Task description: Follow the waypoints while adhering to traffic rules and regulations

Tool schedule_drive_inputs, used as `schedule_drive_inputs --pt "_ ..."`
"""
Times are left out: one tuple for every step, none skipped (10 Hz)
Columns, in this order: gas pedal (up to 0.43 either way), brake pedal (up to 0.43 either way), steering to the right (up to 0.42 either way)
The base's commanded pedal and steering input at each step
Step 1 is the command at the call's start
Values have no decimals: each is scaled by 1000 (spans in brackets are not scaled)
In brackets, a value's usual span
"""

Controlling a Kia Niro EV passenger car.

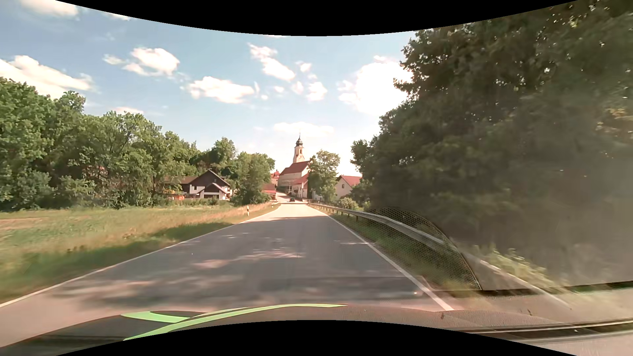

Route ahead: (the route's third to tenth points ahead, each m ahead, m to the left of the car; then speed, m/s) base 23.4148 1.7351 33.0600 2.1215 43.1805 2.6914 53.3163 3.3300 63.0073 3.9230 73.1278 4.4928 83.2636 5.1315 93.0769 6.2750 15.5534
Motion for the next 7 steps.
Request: schedule_drive_inputs --pt "0 0 -8" --pt "0 0 -8" --pt "0 0 -8" --pt "0 0 -8" --pt "0 0 -8" --pt "0 0 -8" --pt "0 0 -8"
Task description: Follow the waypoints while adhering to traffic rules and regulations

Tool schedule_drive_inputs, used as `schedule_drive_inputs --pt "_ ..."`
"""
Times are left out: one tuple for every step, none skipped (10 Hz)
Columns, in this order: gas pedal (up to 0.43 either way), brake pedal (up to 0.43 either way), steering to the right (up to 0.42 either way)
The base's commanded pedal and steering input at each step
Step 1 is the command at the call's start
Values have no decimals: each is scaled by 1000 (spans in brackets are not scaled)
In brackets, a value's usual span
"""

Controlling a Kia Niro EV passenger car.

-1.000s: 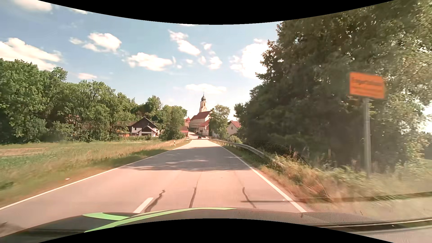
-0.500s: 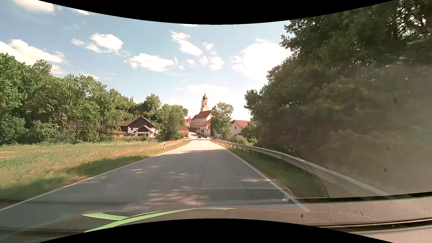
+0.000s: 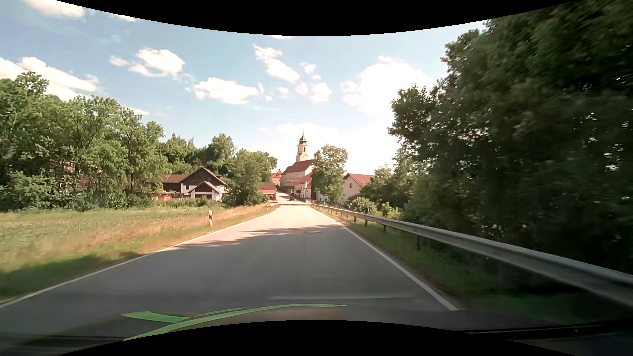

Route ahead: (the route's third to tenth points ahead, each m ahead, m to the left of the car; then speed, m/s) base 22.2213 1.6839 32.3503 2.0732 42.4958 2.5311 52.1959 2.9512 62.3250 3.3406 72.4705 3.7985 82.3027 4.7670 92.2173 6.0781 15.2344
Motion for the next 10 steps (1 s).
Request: schedule_drive_inputs --pt "0 0 -8" --pt "0 0 -8" --pt "0 0 -8" --pt "0 0 -8" --pt "0 0 -8" --pt "0 0 -7" --pt "0 12 -7" --pt "0 152 -7" --pt "0 189 -7" --pt "0 207 -8"
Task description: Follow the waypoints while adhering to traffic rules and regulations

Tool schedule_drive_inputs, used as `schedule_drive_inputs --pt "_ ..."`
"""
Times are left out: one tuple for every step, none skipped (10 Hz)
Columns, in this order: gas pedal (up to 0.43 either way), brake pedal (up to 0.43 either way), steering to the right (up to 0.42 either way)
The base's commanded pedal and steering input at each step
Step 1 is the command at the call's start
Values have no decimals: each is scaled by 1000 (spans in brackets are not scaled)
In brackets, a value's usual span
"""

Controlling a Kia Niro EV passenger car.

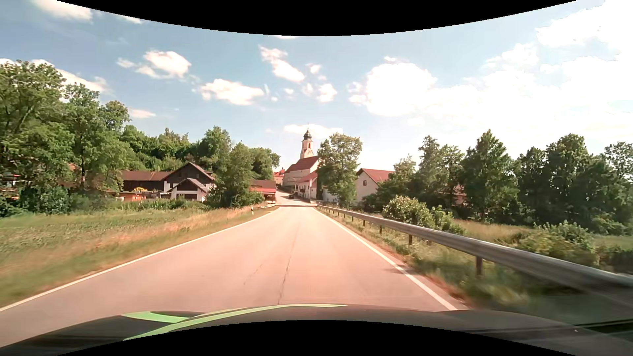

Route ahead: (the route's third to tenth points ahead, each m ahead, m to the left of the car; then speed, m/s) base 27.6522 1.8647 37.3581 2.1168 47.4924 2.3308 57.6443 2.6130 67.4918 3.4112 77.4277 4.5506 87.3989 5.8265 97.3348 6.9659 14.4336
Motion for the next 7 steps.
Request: schedule_drive_inputs --pt "0 226 -8" --pt "0 226 -8" --pt "0 226 -8" --pt "0 226 -8" --pt "0 226 -8" --pt "0 226 -8" --pt "0 232 -8"
